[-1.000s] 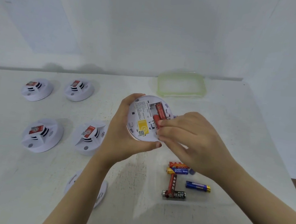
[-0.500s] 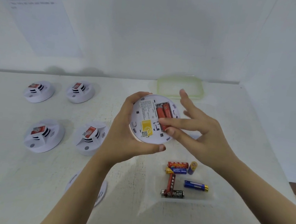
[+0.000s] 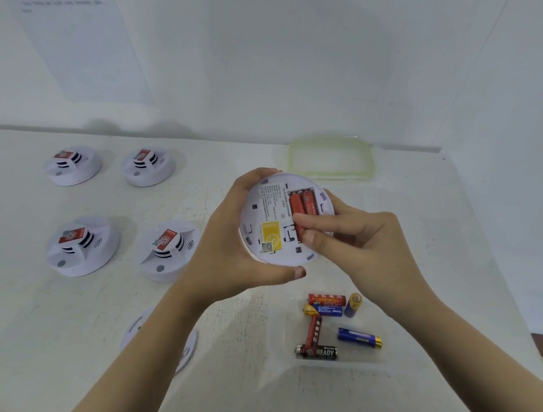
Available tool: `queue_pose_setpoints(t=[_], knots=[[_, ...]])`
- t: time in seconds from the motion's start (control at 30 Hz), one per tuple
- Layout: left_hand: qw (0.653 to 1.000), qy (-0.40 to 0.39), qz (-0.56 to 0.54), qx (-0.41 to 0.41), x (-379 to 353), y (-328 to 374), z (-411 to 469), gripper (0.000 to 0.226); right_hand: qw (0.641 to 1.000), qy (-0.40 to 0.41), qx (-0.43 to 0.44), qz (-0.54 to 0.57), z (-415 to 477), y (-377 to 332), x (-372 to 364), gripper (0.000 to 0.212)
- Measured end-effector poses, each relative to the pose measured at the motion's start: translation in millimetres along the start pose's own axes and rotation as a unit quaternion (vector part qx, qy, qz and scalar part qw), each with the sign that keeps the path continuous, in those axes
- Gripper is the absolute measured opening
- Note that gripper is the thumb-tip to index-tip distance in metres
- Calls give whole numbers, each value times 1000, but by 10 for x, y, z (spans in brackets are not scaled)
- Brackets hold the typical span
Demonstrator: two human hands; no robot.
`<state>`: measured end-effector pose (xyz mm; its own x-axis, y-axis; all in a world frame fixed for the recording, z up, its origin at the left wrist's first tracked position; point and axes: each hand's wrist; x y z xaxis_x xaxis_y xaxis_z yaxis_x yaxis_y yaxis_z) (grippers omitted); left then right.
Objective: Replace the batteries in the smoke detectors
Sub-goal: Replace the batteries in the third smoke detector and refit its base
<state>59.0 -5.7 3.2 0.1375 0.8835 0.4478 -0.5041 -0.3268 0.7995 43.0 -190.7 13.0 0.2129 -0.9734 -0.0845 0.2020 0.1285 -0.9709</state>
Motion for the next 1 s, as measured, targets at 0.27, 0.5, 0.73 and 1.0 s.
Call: queue_pose_setpoints(t=[0.27,0.5,0.73,1.0], knots=[[1000,16,24,10,53,44,-121,98,999,36,-35,18,-81,-38,-143,25],[999,11,16,30,274,10,-281,101,1000,17,-12,1,-140,-66,-437,29],[995,46,72,46,711,-118,-656,102,997,1,-7,-81,-228,31,-927,29],[986,78,76,125,1407,-354,-1105,99,968,41,-4,-246,-476,341,-1530,25]])
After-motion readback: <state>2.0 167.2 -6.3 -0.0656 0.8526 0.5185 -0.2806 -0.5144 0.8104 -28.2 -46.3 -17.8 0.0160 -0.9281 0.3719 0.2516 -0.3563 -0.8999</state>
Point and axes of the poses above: each hand's wrist, its own z-axis towards the middle knuckle, its own x-axis out of the back of the hand, y = z × x, and after that the axes turned 5 degrees about z, right-handed
